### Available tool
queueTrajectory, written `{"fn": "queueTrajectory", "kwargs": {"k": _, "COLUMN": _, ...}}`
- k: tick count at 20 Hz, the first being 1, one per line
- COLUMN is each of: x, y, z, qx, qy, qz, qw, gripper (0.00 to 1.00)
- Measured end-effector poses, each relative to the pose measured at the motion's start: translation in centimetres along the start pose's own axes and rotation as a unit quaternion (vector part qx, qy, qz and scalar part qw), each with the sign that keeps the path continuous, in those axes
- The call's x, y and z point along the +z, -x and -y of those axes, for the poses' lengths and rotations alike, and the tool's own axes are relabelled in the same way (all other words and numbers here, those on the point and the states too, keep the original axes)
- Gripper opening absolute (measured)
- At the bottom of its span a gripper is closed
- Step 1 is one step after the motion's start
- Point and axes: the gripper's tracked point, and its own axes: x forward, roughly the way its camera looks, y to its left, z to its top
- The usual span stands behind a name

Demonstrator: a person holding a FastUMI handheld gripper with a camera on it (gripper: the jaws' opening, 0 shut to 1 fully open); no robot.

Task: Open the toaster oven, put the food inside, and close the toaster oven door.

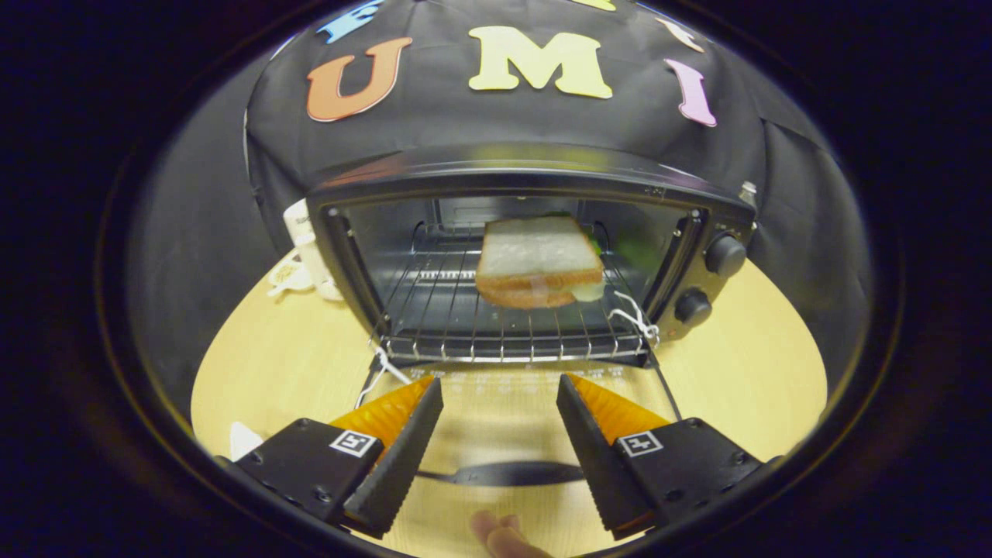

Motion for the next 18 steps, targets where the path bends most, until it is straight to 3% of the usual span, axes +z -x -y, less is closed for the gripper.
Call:
{"fn": "queueTrajectory", "kwargs": {"k": 7, "x": -4.1, "y": 5.1, "z": 0.1, "qx": -0.026, "qy": 0.019, "qz": -0.006, "qw": 0.999, "gripper": 0.98}}
{"fn": "queueTrajectory", "kwargs": {"k": 18, "x": -10.5, "y": 2.6, "z": 2.0, "qx": -0.037, "qy": -0.006, "qz": -0.109, "qw": 0.993, "gripper": 0.98}}
